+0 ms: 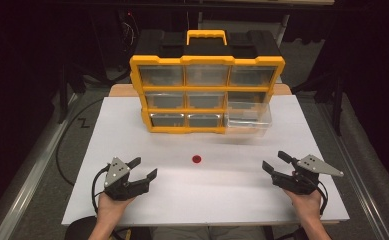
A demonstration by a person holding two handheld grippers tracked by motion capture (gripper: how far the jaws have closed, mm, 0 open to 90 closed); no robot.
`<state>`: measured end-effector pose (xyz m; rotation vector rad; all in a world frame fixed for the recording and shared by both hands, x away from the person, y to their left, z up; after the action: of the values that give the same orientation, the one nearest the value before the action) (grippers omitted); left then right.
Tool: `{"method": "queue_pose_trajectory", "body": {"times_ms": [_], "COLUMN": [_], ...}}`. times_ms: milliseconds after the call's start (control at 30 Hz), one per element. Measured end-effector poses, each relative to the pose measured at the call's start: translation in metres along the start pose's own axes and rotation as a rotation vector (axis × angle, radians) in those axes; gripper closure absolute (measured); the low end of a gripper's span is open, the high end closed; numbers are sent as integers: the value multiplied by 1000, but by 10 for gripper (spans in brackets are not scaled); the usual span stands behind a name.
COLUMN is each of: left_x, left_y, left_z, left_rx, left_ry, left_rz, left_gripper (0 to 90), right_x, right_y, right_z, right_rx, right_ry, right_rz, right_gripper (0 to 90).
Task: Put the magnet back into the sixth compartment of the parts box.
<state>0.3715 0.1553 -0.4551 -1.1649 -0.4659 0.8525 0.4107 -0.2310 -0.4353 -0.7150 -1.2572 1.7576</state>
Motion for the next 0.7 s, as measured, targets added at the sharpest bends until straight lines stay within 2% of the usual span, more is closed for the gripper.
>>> {"method": "queue_pose_trajectory", "body": {"times_ms": [267,533,700], "left_x": [1,1,0], "left_y": [0,0,0], "left_z": [-1,-1,0], "left_rx": [2,2,3], "left_ry": [-3,-3,-2], "left_rz": [1,2,-3], "left_gripper": [297,296,296], "right_x": [4,14,16], "right_y": [-3,-4,-9], "right_z": [-6,-14,-15], "right_rx": [6,12,-1], "right_ry": [-10,-37,-46], "right_rz": [0,13,2], "right_gripper": [289,292,295]}}
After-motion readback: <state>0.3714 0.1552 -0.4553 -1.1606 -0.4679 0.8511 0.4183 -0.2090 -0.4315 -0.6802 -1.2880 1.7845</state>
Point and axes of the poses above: each handheld gripper's, and its own axes: z roughly backward along the jaws, y roughly out of its underside, x roughly to its left, the point moved 10 cm from there along -z, roughly forward along the jaws, and after that the axes turned 6 degrees about y, right-handed, at the moved point
